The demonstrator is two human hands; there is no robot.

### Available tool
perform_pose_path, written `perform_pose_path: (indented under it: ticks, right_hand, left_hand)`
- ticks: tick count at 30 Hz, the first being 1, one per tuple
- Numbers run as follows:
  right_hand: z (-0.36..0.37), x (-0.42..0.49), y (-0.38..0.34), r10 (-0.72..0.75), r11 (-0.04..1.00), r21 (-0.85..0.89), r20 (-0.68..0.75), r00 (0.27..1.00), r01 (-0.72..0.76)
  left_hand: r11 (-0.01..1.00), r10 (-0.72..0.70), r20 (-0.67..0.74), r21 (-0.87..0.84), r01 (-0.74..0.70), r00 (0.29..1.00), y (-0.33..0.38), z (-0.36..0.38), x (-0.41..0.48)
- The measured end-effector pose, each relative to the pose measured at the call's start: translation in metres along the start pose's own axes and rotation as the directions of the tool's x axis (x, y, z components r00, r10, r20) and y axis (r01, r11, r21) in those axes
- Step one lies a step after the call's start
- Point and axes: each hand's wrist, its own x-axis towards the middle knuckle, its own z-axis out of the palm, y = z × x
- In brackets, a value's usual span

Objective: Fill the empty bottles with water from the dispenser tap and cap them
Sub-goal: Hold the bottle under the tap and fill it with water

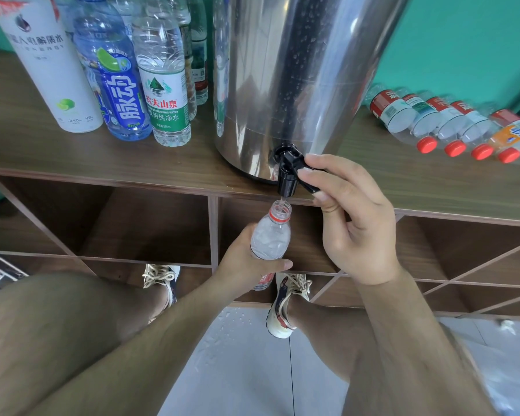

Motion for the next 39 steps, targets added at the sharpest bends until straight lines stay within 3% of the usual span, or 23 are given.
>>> perform_pose_path:
  ticks: [39]
  right_hand:
    - [0.003,0.0096,-0.0062,0.035,0.998,-0.041,-0.049,0.998,-0.037]
  left_hand:
    - [0.999,-0.003,-0.009,0.037,0.003,1.0,0.0044,-0.0015,-0.001]
